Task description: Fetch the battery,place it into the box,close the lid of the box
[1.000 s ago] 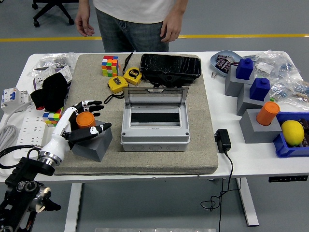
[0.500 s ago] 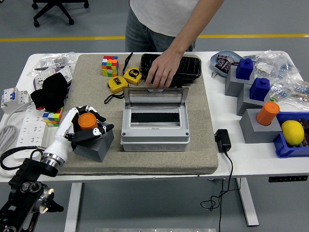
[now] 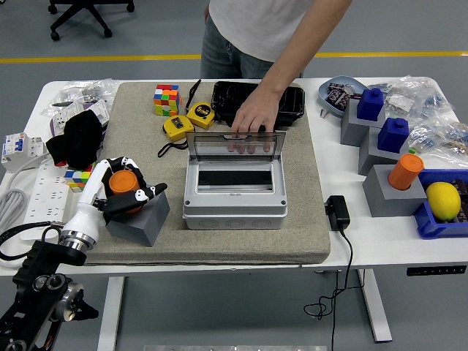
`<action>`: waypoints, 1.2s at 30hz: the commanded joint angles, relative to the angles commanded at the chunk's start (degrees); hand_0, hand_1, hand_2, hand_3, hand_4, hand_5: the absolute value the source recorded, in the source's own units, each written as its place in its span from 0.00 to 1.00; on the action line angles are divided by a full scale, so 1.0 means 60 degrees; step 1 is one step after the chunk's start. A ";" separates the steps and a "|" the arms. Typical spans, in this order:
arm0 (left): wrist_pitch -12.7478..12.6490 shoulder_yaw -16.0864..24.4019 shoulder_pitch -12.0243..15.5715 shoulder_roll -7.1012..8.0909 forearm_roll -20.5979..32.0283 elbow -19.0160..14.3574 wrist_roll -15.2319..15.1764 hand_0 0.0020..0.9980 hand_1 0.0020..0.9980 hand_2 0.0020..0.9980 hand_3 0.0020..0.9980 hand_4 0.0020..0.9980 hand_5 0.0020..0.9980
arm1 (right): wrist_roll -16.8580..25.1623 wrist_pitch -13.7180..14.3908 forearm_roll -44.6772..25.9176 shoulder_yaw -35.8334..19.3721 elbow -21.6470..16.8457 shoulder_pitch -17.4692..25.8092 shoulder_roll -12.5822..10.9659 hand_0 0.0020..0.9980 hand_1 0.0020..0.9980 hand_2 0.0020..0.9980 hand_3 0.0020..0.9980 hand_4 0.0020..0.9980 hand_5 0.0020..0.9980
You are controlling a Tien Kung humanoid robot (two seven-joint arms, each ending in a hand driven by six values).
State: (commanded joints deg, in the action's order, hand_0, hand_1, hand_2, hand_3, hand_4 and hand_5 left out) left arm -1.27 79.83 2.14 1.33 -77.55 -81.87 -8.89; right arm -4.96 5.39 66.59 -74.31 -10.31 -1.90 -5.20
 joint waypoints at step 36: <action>-0.2719 -0.1732 -0.0968 0.0798 -0.0277 -0.0636 -0.1319 0.08 0.04 0.02 0.01 1.00 0.45 | -0.0007 -0.0012 0.0054 -0.0049 0.0000 -0.0044 -0.0001 0.78 0.72 0.71 0.75 1.00 1.00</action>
State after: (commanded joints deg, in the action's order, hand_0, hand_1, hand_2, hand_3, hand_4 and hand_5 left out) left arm -17.59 69.44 -3.67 6.12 -79.21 -85.69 -16.80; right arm -5.00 5.32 66.91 -74.60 -10.31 -2.17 -5.21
